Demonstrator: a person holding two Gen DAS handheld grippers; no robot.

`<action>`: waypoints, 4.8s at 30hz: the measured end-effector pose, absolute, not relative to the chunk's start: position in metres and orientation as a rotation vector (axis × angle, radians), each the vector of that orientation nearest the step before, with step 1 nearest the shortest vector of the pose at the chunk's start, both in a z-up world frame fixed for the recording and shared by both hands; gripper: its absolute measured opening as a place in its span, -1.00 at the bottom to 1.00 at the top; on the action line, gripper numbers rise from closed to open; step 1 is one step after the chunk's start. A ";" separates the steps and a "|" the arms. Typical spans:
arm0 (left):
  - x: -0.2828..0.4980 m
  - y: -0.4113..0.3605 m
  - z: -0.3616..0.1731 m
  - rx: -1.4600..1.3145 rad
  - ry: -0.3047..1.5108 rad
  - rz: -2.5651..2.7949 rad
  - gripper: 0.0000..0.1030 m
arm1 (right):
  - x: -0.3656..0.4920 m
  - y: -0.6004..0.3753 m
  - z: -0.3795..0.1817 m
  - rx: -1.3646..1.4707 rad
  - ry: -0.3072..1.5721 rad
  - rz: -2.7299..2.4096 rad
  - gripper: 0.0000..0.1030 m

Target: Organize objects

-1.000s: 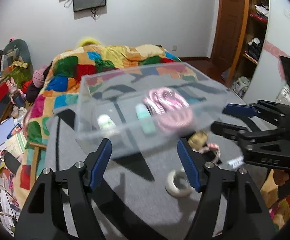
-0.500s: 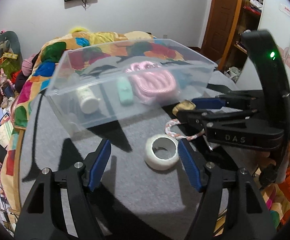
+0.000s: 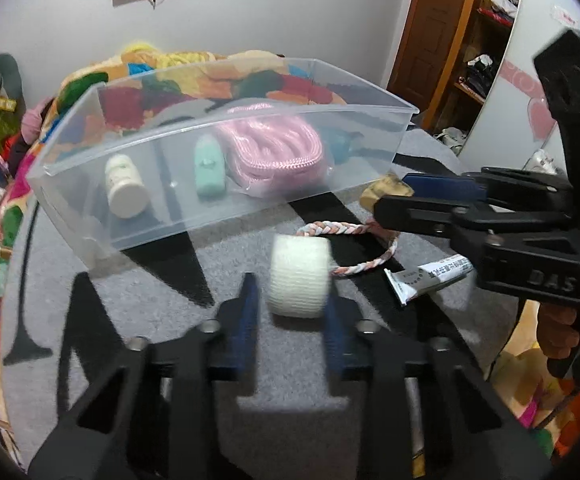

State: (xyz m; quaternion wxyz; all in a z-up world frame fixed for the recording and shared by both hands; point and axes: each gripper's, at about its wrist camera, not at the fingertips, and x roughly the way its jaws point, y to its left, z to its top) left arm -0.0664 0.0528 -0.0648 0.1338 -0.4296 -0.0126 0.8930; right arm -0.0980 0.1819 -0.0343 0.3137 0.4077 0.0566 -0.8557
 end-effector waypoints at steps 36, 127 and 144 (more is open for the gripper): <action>-0.121 -0.006 -0.002 -1.139 -0.109 2.828 -0.08 | -0.142 0.151 0.005 0.970 0.155 -2.372 -0.19; -0.115 -0.017 -0.005 -1.075 -0.203 2.832 -0.72 | -0.140 0.126 0.005 0.935 0.160 -2.319 -0.56; -0.052 0.008 -0.003 -0.908 -0.139 2.908 0.63 | -0.072 0.184 0.011 0.779 0.126 -2.422 0.59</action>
